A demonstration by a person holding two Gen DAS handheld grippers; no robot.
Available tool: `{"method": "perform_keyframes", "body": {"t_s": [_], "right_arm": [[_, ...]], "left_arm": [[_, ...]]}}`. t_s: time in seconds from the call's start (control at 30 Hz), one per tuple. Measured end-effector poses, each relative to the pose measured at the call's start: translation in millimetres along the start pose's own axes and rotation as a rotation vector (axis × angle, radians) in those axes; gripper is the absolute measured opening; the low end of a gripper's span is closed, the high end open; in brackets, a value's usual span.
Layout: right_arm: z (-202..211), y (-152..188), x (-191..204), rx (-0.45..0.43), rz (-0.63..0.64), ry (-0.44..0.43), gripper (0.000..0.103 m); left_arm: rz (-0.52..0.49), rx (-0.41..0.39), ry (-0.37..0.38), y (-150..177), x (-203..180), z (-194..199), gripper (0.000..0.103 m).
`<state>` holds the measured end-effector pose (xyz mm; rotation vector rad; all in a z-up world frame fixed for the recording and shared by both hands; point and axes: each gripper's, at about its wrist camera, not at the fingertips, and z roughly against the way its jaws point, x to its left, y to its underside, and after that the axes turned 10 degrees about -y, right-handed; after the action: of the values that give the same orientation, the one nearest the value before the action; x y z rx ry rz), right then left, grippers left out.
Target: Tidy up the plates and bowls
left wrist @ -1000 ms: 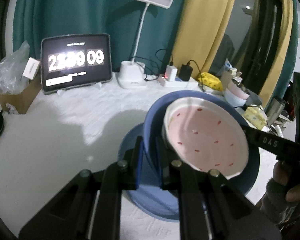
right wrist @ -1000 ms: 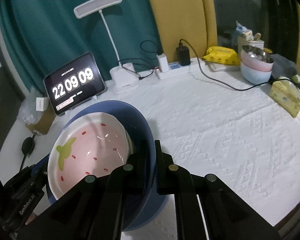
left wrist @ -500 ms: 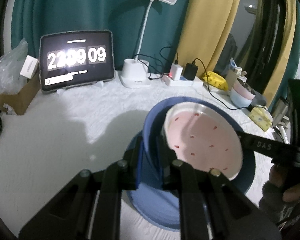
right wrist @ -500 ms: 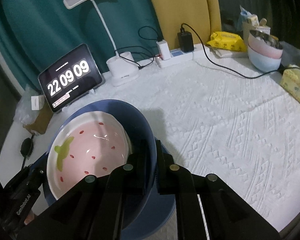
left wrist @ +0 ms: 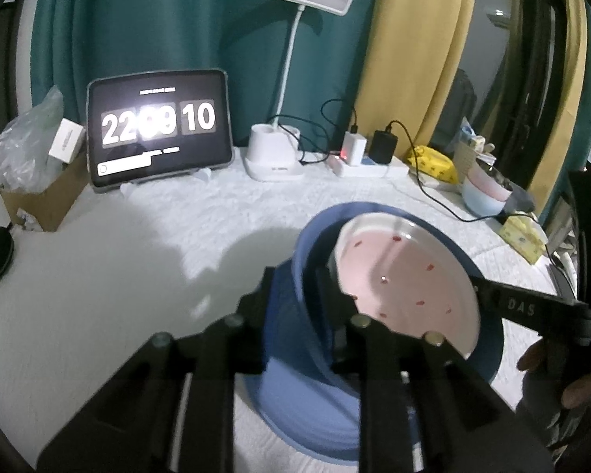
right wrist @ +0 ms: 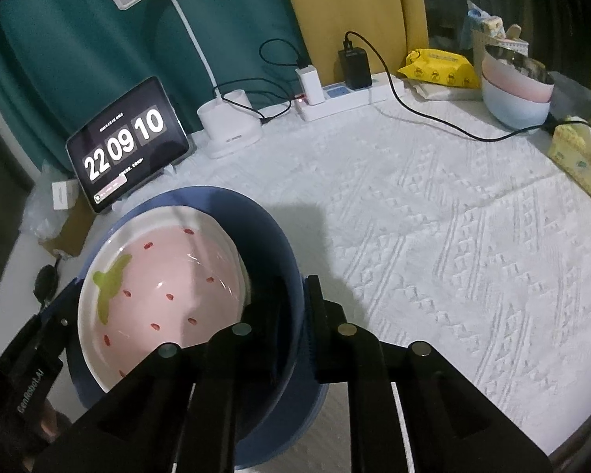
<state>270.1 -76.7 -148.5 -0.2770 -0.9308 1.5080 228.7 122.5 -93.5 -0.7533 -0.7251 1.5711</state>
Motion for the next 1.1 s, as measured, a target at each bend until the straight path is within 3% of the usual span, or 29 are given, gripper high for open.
{"method": "perform_keyframes", "body": {"t_s": [0.13, 0.4, 0.5, 0.53, 0.8, 0.87, 1.1], "right_arm": [[3, 2, -2, -0.005, 0.003, 0.026, 0.029], [16, 11, 0, -0.036, 0.01, 0.066, 0.036], [31, 11, 0, -0.09, 0.015, 0.067, 0.054], [36, 12, 1, -0.102, 0.021, 0.07, 0.055], [63, 22, 14, -0.146, 0.055, 0.085, 0.056], [70, 26, 18, -0.157, 0.065, 0.09, 0.056], [94, 42, 27, -0.197, 0.088, 0.101, 0.056]], "left_arm": [[0.002, 0.003, -0.001, 2, 0, 4, 0.027], [-0.004, -0.006, 0.013, 13, -2, 18, 0.03], [-0.006, -0.011, 0.015, 15, -3, 24, 0.03], [-0.006, -0.014, 0.016, 16, -3, 26, 0.03], [-0.016, -0.053, 0.038, 22, -7, 50, 0.033], [-0.014, -0.066, 0.048, 25, -6, 58, 0.049], [-0.024, -0.107, 0.059, 33, -9, 85, 0.05]]}}
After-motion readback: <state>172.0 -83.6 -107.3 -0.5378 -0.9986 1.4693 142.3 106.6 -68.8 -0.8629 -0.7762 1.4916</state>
